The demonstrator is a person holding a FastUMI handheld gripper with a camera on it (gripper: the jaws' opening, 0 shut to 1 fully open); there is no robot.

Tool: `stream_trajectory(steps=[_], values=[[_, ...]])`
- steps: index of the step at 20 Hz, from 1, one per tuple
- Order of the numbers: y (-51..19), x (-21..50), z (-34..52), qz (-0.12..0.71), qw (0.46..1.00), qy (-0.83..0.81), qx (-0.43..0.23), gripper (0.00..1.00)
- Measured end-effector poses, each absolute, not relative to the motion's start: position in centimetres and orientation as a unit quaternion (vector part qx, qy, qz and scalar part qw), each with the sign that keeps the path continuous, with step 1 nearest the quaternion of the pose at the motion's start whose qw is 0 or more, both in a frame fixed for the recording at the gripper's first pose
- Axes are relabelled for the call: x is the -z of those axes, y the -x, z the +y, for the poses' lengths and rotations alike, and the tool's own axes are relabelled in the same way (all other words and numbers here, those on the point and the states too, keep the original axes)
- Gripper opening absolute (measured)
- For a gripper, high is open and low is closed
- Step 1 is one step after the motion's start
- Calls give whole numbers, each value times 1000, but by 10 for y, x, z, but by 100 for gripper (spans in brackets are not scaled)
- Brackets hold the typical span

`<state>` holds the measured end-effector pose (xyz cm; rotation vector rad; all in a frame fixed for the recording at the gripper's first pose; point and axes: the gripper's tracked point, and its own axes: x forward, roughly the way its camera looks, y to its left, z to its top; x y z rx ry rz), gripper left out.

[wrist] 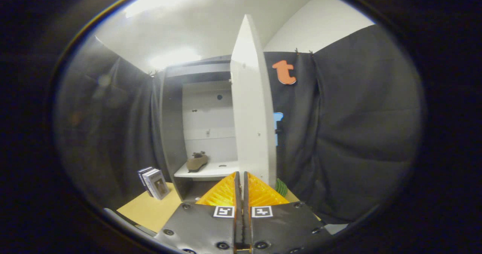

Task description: Open the shoe cabinet door, grab the shoes and put them into the shoe cabinet, then close the shoe cabinet door.

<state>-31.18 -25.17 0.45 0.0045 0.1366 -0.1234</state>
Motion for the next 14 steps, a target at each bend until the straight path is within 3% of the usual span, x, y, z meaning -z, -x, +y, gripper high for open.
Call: stream_trajectory(steps=[11, 14], values=[[262, 108, -140, 170, 985, -23, -36, 3], [248, 167, -131, 225, 974, -26, -28, 14]])
